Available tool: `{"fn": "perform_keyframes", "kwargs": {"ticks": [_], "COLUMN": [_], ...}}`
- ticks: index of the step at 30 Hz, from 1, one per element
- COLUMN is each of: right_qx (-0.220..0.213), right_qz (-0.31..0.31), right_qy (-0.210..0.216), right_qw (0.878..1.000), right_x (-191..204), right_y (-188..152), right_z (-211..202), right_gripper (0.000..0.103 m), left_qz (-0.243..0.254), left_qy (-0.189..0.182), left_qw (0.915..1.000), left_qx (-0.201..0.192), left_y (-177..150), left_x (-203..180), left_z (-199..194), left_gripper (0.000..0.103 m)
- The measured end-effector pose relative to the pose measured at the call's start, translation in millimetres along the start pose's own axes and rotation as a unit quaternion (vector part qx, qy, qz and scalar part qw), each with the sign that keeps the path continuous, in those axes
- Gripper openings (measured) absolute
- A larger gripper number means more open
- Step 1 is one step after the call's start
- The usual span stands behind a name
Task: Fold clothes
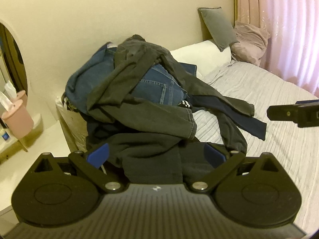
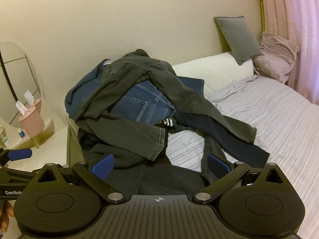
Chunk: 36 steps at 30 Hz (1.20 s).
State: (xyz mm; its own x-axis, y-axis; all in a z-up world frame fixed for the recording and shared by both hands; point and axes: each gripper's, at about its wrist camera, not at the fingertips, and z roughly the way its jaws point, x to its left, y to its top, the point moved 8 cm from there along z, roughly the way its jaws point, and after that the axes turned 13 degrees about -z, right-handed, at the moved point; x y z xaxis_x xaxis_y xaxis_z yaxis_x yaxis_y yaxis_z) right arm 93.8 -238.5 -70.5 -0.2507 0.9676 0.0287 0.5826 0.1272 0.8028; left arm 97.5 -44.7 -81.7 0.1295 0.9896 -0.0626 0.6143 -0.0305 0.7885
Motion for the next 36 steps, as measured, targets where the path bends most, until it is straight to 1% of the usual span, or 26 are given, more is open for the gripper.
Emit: {"fn": "perform_keyframes", "kwargs": {"ticks": [4, 7, 12, 13, 15, 17, 20, 23, 26, 28, 32, 35, 36], "right_qx": [-0.004, -0.003, -0.015, -0.017, -0.017, -0.018, -0.02, -0.019, -0.02, -0.02, -0.025, -0.023, -0.021], "right_qz": [-0.003, 0.0, 0.0, -0.001, -0.011, -0.021, -0.032, -0.049, -0.073, -0.09, -0.121, -0.131, -0.134], "right_qy": [0.014, 0.024, 0.019, 0.018, 0.019, 0.019, 0.024, 0.035, 0.043, 0.052, 0.07, 0.071, 0.069], "right_qw": [1.0, 1.0, 1.0, 1.0, 1.0, 0.999, 0.999, 0.998, 0.996, 0.994, 0.99, 0.989, 0.988], "right_x": [-3, -6, -20, -23, -26, -29, -33, -32, -26, -19, -3, 1, -1], "right_y": [-6, -7, 6, 9, 18, 28, 50, 77, 109, 130, 167, 188, 194], "right_z": [-4, -2, 9, 13, 26, 41, 71, 110, 154, 185, 244, 284, 295], "right_gripper": [0.102, 0.102, 0.102, 0.102, 0.102, 0.102, 0.102, 0.102, 0.102, 0.102, 0.102, 0.102, 0.102], "left_qz": [0.018, 0.031, 0.043, 0.048, 0.061, 0.075, 0.072, 0.059, 0.055, 0.063, 0.094, 0.096, 0.099], "left_qy": [0.016, 0.016, 0.011, 0.01, 0.009, 0.012, -0.008, -0.035, -0.048, -0.055, -0.061, -0.076, -0.079], "left_qw": [0.9996, 0.9992, 0.997, 0.9965, 0.9954, 0.9946, 0.996, 0.9967, 0.9968, 0.9962, 0.9936, 0.9924, 0.9918], "left_qx": [-0.015, -0.02, -0.063, -0.067, -0.073, -0.071, -0.052, -0.043, -0.031, -0.027, -0.008, 0.013, 0.016], "left_y": [-5, 2, 36, 46, 65, 86, 120, 156, 186, 201, 212, 211, 210], "left_x": [-8, -10, 4, 9, 17, 25, 35, 45, 53, 57, 59, 59, 59], "left_z": [-9, -4, 16, 25, 47, 74, 121, 167, 217, 252, 311, 342, 349], "left_gripper": [0.1, 0.1, 0.1, 0.1, 0.1, 0.1, 0.1, 0.1, 0.099, 0.094, 0.089, 0.086, 0.081]}}
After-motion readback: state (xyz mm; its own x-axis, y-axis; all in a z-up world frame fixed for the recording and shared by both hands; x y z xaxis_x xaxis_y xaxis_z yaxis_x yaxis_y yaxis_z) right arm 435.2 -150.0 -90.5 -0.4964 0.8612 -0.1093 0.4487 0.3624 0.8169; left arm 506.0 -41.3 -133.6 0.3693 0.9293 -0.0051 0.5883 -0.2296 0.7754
